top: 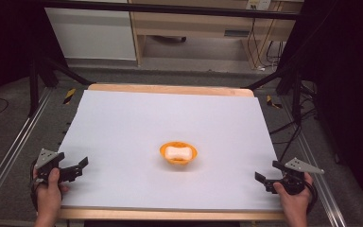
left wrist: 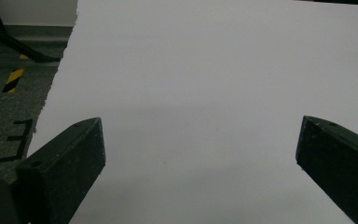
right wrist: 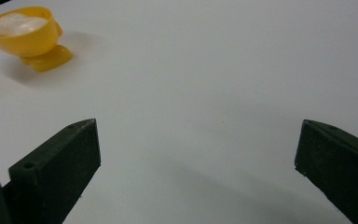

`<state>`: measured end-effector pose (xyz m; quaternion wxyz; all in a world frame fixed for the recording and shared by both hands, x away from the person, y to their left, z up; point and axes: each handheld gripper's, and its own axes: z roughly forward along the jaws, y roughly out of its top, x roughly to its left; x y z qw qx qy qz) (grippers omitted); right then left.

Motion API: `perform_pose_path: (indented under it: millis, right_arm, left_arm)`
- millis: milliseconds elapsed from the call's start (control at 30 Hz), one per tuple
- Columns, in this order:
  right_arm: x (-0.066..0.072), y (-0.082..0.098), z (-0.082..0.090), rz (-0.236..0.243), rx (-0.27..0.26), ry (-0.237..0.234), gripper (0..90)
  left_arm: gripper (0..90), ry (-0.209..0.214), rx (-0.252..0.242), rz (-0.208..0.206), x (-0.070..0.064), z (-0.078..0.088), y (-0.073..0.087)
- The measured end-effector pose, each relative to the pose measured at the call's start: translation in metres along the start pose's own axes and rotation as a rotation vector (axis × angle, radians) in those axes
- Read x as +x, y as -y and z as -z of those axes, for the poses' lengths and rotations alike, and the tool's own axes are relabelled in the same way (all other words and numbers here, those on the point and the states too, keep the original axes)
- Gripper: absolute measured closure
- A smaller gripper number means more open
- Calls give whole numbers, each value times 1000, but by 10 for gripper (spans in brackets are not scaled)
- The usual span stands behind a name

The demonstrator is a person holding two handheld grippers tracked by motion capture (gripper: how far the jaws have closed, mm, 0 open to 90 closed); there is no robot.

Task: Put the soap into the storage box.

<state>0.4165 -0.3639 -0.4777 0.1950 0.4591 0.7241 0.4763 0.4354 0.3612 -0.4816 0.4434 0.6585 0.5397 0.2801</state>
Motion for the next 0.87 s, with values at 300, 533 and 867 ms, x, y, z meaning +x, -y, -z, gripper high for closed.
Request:
perform_pose_path:
  millis: [300,533,867]
  right_arm:
    - [-1,7,10,-40,-38,14,11]
    - [-2,8,5,-58,-21,-4,21]
    - [4,2,-1,-33,24,44,83]
  left_arm:
    - [8,1,-6,5,0,0,0]
    - [8,-1,-5,10,1,1,0]
    - [8,0,-1,8,1,0,0]
